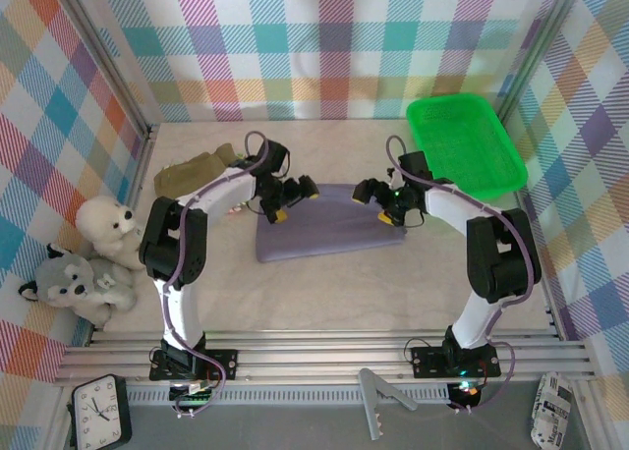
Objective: Fold and stack the skirts
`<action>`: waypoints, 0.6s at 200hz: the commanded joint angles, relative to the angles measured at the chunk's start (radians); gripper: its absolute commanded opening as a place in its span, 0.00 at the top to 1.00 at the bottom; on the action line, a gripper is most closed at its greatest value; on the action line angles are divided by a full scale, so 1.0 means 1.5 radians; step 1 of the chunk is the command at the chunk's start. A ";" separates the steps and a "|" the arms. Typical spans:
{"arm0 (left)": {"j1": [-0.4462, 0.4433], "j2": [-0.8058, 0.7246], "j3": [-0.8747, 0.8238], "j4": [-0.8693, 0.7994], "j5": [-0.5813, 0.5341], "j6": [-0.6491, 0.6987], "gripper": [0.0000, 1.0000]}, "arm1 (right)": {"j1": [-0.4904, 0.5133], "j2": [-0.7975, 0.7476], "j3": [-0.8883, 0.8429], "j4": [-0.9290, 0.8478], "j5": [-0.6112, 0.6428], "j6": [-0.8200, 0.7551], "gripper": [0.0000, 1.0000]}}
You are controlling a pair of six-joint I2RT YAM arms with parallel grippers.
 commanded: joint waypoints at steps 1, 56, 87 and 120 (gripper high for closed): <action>0.015 0.059 0.088 -0.044 0.011 0.029 0.00 | 0.021 0.053 0.067 0.067 -0.023 0.050 0.01; 0.042 0.194 0.199 -0.057 -0.015 0.037 0.00 | 0.029 0.164 0.160 0.080 0.009 0.095 0.01; 0.059 0.239 0.204 -0.071 -0.101 0.038 0.00 | 0.019 0.172 0.165 0.037 0.119 0.103 0.01; 0.062 0.231 0.141 -0.028 -0.088 0.038 0.00 | 0.003 0.155 0.128 0.023 0.206 0.124 0.01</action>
